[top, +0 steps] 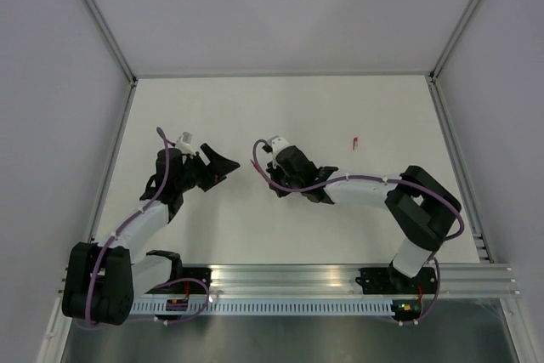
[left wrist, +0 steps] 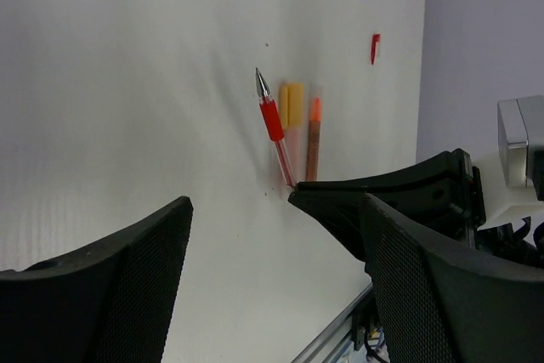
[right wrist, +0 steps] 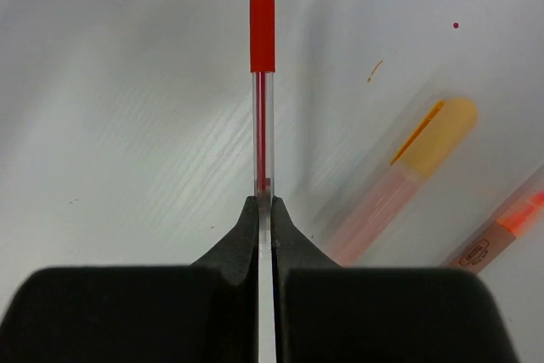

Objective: Insert the pens into the pen caps

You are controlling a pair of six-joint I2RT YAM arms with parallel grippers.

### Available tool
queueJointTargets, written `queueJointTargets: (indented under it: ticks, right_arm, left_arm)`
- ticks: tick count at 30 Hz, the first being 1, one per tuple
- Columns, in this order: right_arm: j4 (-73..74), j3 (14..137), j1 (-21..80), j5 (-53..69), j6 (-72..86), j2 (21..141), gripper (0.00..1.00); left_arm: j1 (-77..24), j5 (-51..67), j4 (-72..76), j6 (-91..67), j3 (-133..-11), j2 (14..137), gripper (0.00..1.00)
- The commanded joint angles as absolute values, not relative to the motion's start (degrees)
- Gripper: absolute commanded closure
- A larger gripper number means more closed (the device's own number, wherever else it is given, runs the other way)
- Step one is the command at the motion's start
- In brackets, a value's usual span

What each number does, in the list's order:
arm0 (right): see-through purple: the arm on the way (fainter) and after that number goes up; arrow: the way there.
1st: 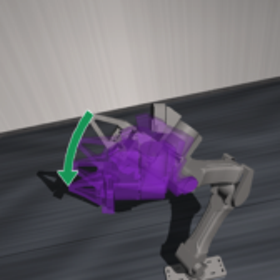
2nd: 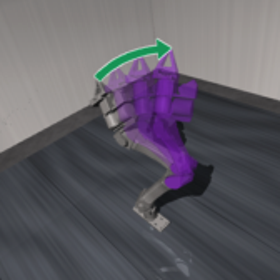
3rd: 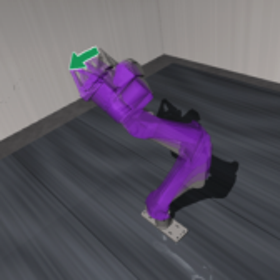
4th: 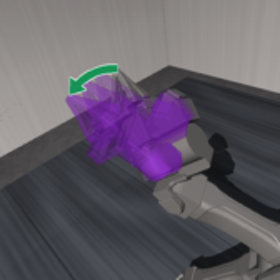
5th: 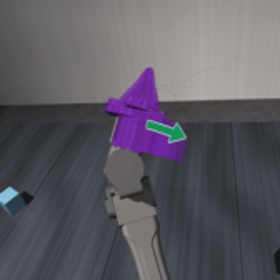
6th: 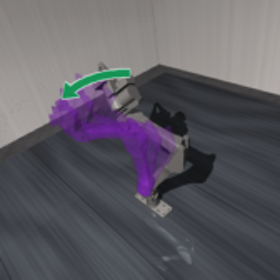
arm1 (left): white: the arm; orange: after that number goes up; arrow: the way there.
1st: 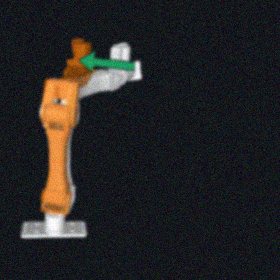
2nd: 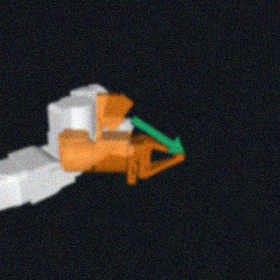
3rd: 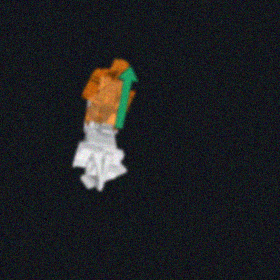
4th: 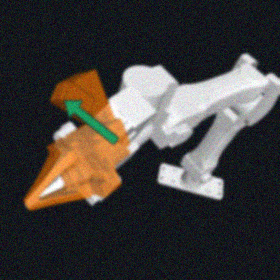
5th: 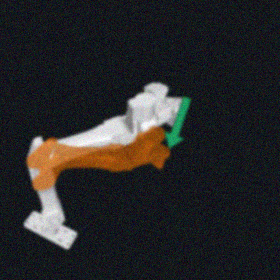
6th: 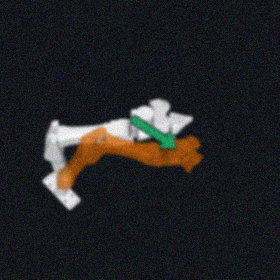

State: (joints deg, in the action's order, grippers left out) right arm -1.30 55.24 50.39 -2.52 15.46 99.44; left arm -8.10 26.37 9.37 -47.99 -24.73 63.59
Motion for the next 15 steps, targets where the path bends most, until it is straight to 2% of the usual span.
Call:
queueJointTargets:
  ticks: [1,6,9,15]
  right_arm:
    - [-10.36,51.51,50.27,-0.18,19.68,93.7,1.0]
    - [-23.17,43.53,50.19,1.23,25.47,85.18,1.0]
    - [-28.72,39.66,50.36,1.23,27.59,80.87,1.0]
    - [-31.37,37.97,50.45,2.46,29.44,78.49,1.0]
  left_arm:
    - [-7.91,32.86,16.95,-49.04,-23.12,63.72,0.16]
    - [-8.0,38.84,27.5,-50.89,-20.66,63.63,0.18]
    - [-8.43,39.98,33.37,-52.47,-19.08,63.63,0.24]
    - [-10.01,42.62,43.23,-55.2,-17.31,63.63,0.25]
